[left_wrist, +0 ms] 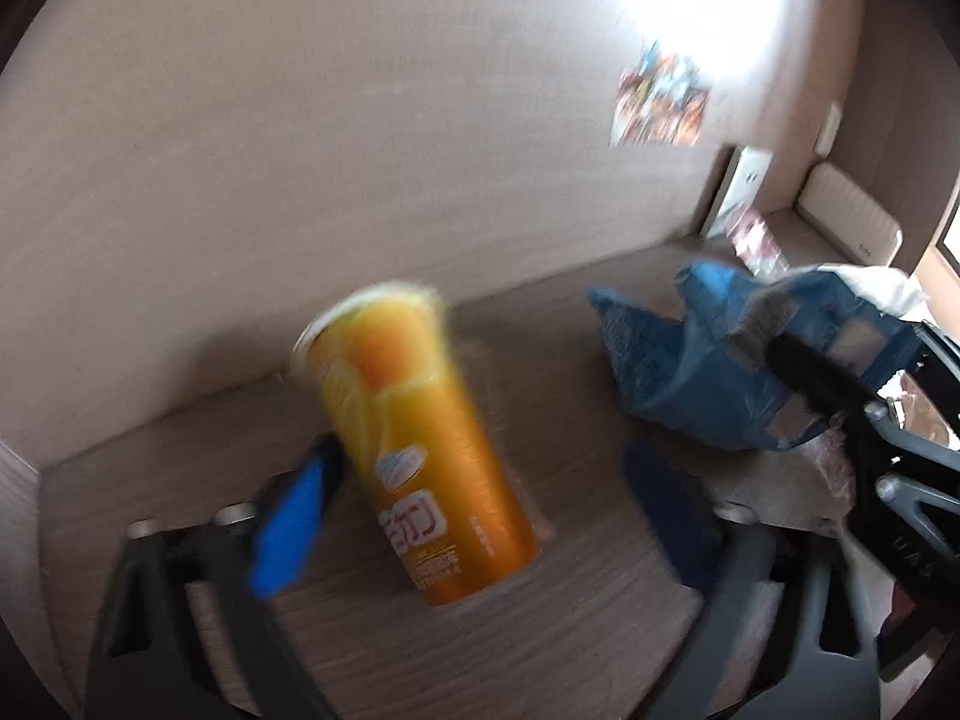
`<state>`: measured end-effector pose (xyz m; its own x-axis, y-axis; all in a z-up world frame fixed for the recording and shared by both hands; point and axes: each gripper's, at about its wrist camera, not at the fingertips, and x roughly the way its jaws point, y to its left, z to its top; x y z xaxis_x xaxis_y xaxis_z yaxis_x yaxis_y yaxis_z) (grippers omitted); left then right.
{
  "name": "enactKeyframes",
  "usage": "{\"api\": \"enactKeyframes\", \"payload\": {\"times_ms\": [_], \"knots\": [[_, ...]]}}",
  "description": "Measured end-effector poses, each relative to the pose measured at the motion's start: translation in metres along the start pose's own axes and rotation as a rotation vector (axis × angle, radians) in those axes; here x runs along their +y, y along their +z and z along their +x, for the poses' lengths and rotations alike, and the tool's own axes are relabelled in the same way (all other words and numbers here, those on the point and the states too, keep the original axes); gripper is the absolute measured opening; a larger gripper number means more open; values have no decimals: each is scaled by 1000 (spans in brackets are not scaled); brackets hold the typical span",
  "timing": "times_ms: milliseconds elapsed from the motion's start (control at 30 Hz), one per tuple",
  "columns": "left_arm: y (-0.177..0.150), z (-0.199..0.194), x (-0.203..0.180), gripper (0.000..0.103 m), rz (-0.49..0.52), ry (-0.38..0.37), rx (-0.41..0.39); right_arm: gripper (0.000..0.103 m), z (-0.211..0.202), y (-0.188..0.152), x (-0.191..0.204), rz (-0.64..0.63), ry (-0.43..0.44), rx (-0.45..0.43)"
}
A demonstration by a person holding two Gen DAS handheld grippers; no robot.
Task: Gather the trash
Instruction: 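Grasp the orange juice cup with the left gripper while the right grasps the blue chip bag, then carry the juice cup and blue bag in both grippers over the white bin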
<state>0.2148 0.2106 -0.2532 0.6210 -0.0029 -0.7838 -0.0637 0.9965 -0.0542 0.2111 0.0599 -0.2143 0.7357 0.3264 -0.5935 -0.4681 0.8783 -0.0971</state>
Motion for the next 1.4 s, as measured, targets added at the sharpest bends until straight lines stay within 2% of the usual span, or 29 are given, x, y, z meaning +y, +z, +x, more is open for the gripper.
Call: {"api": "enactKeyframes", "payload": {"times_ms": [33, 67, 133, 200, 400, 567, 800, 967, 1100, 1267, 1400], "knots": [[1, 1, 0, 50, 3, 7, 3, 35, 1, -1, 0, 5, 7, 5], [2, -2, 0, 41, 4, -18, -17, 31, 2, -2, -1, 16, 18, 8], [3, -2, 1, 41, -13, -34, -8, 21, 3, -3, -1, 30, 34, 15], [2, -5, -1, 40, 2, -33, -7, 18, 3, -4, 1, 24, 40, 16], [-4, -23, -1, 40, 17, -34, -22, 17, -15, -4, 0, 38, 46, -28], [-1, -64, -11, 40, 53, -8, -97, 17, -46, -1, -2, 49, 42, -74], [13, -125, -50, 40, 110, -29, -203, 17, -113, 6, -20, 72, -2, -156], [21, -164, -108, 40, 178, -100, -264, 17, -175, 1, -49, 101, -85, -208], [21, -187, -177, 40, 266, -205, -298, 17, -231, -17, -86, 135, -191, -226], [7, -201, -269, 40, 377, -334, -303, 17, -294, -56, -137, 196, -344, -216], [-19, -211, -327, 40, 447, -414, -285, 17, -331, -92, -175, 248, -434, -190]]}}
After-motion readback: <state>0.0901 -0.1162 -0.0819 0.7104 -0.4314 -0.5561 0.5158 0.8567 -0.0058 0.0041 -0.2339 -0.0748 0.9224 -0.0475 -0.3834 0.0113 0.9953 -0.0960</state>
